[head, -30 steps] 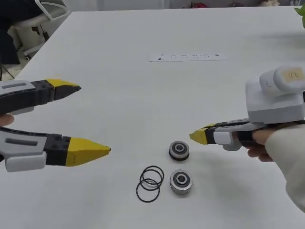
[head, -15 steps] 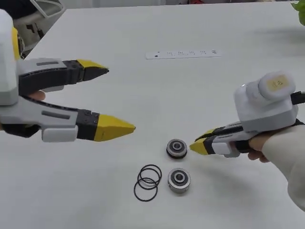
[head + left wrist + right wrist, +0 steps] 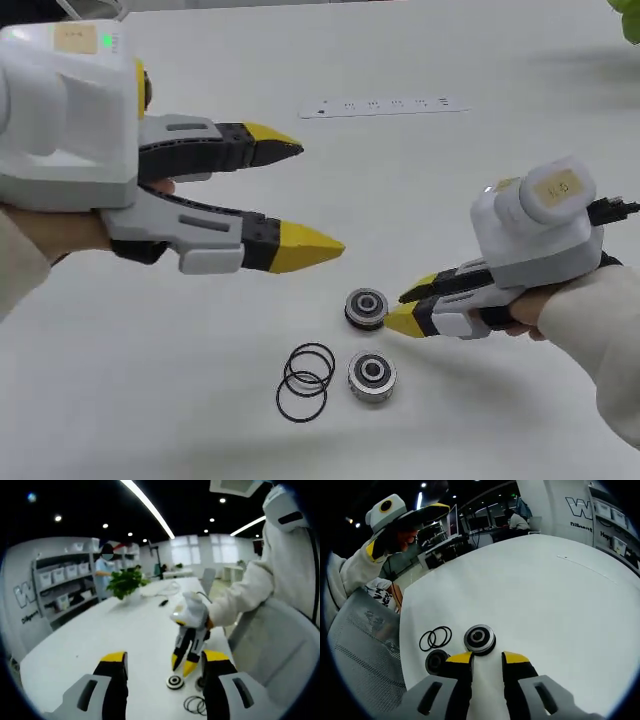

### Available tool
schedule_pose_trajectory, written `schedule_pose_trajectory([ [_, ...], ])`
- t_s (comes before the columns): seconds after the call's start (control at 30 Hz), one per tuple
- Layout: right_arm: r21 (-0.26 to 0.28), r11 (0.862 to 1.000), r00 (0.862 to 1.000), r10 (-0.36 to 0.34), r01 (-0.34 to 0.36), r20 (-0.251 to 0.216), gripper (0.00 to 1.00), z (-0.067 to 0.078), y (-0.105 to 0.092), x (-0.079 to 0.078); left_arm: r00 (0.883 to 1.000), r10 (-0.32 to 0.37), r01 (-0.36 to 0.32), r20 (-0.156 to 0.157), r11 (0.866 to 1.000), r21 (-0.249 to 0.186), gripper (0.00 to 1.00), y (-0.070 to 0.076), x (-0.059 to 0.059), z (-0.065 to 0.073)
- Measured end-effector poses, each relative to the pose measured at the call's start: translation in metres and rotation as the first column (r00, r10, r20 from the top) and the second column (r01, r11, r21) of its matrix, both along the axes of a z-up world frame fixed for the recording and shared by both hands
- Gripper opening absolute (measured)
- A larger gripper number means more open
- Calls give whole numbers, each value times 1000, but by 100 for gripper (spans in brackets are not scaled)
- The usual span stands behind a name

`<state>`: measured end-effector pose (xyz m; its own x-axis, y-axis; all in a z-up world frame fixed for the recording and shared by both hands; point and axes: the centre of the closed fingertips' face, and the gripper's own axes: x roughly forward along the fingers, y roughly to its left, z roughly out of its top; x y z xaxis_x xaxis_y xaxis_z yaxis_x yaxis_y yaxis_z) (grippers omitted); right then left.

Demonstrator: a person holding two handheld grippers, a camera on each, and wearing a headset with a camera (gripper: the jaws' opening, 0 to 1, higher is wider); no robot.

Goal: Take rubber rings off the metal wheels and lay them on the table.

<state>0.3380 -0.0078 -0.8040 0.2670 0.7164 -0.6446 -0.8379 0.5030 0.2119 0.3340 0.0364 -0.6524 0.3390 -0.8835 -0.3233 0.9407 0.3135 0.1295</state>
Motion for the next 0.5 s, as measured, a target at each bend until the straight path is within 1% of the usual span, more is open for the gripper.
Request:
schedule_pose_trajectory([
  [0.1, 3, 1000, 1000, 9, -9, 8, 19, 0, 2, 0, 1000, -13, 13, -5, 1000, 1, 55, -10, 3, -10],
  [0.13, 3, 1000, 1000, 12, -12, 10, 19, 0, 2, 0, 999, -37, 37, -18, 999, 25, 54, -12, 1, -18],
  [0.17, 3, 1000, 1000, 15, -15, 13, 19, -1, 2, 0, 999, -40, 41, -24, 999, 36, 53, -14, 2, -22],
  [0.23, 6, 1000, 1000, 25, -25, 18, 19, -1, 3, 0, 999, -37, 39, -31, 998, 40, 52, -17, 6, -29],
  [0.27, 7, 1000, 999, 29, -29, 21, 20, -2, 3, 0, 998, -39, 41, -41, 998, 39, 52, -19, 7, -34],
  [0.33, 6, 1000, 999, 30, -30, 24, 20, -3, 3, 1, 998, -42, 44, -50, 998, 46, 50, -22, 9, -41],
  [0.37, 6, 999, 999, 33, -33, 27, 21, -3, 3, 2, 998, -39, 43, -58, 997, 58, 50, -23, 10, -47],
  [0.5, 14, 999, 999, 41, -41, 28, 20, -3, 5, 1, 997, -41, 46, -70, 997, 66, 46, -27, 10, -58],
])
